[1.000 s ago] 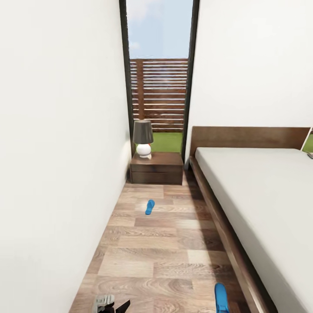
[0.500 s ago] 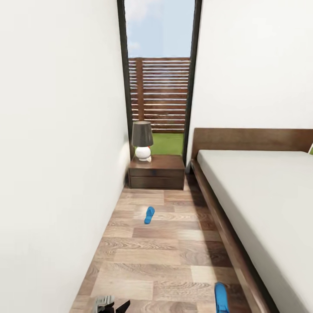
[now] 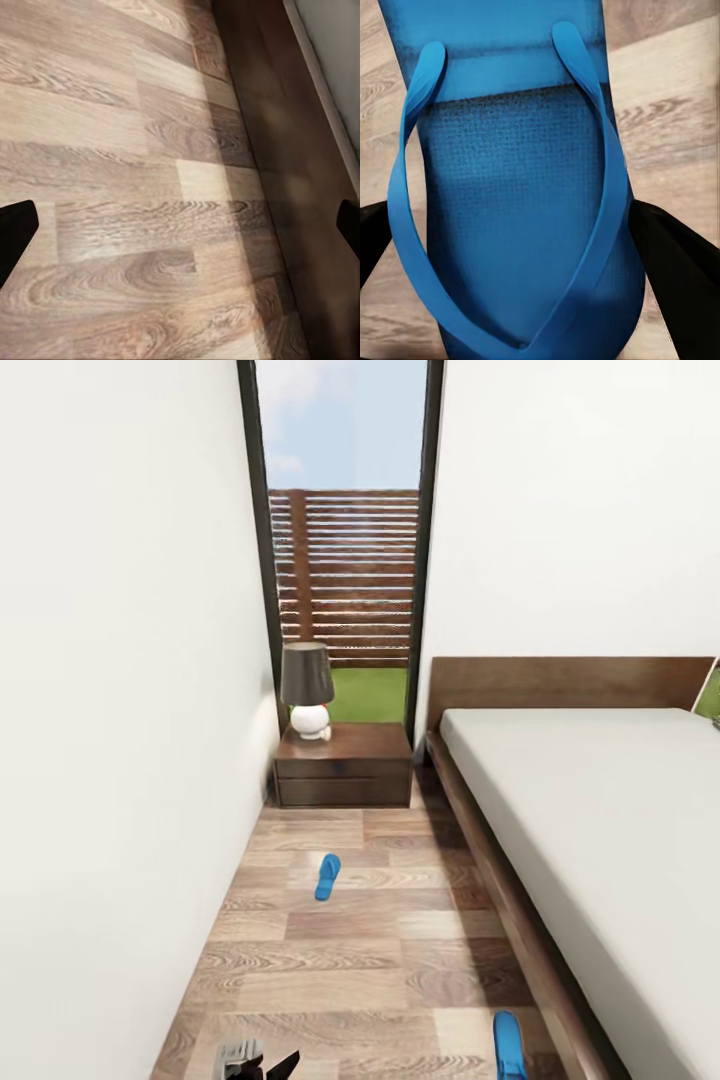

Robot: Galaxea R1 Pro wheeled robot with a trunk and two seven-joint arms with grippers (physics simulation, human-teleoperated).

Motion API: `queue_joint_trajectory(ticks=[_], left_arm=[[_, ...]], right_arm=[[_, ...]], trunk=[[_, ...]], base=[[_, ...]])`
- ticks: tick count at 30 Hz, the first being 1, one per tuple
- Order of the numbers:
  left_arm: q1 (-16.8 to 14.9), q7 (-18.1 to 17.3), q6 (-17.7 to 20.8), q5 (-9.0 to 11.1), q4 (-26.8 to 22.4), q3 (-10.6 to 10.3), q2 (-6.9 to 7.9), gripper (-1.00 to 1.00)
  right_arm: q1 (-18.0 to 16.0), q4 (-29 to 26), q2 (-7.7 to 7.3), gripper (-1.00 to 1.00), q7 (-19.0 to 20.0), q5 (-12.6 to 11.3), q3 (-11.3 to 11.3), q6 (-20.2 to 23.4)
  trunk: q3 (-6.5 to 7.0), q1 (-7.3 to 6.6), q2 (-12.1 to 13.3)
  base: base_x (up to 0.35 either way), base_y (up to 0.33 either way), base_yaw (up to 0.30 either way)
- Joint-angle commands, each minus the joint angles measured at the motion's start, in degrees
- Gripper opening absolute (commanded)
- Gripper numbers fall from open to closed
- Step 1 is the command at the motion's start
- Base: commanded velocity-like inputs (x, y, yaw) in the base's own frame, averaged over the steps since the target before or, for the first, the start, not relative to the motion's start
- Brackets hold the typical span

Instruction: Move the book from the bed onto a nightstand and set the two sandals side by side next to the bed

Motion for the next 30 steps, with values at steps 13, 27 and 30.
queue_joint_trajectory(ticks=[13,27,30], left_arm=[[0.0,-0.1,-0.2,0.2,0.0,-0.1,0.02,1.0],[0.0,-0.1,-0.2,0.2,0.0,-0.1,0.02,1.0],[0.0,-0.1,-0.2,0.2,0.1,-0.1,0.02,1.0]], right_arm=[[-0.1,0.0,0.03,-1.0,0.3,0.4,-0.5,0.0],[-0.1,0.0,0.03,-1.0,0.3,0.4,-0.5,0.0],[-0.1,0.0,0.03,-1.0,0.3,0.4,-0.5,0.0]], trunk=[[-0.06,0.02,0.0],[-0.06,0.02,0.0],[-0.06,0.02,0.0]], base=[[0.264,0.0,-0.005],[0.261,0.0,0.0],[0.267,0.0,0.0]])
